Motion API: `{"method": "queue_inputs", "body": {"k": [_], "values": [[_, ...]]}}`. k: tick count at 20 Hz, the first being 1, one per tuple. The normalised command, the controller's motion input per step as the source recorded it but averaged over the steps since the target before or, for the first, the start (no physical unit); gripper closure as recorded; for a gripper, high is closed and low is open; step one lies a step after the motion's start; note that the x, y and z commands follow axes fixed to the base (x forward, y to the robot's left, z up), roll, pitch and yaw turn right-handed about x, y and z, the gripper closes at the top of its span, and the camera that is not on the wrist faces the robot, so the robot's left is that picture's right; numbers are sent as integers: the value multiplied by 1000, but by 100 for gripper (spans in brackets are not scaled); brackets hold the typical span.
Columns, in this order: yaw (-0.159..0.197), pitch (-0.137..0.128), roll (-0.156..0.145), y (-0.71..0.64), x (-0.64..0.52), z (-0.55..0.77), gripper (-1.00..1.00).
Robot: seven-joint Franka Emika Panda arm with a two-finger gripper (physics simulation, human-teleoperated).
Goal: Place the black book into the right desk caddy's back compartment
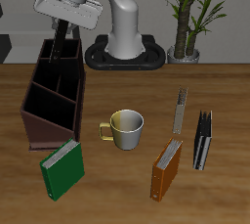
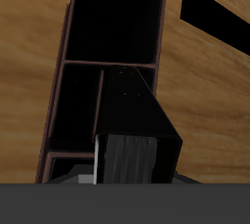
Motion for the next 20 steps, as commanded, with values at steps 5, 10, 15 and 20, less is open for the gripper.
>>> {"method": "queue_inputs", "body": {"k": [5,10,15,20], "values": [[-10,13,-21,-65,-62,-39,100],[4,11,4,51,19,-61,100],[0,31,-2,-18,43,-117,100],[-5,40,-25,-74,-5,-181,100]]}}
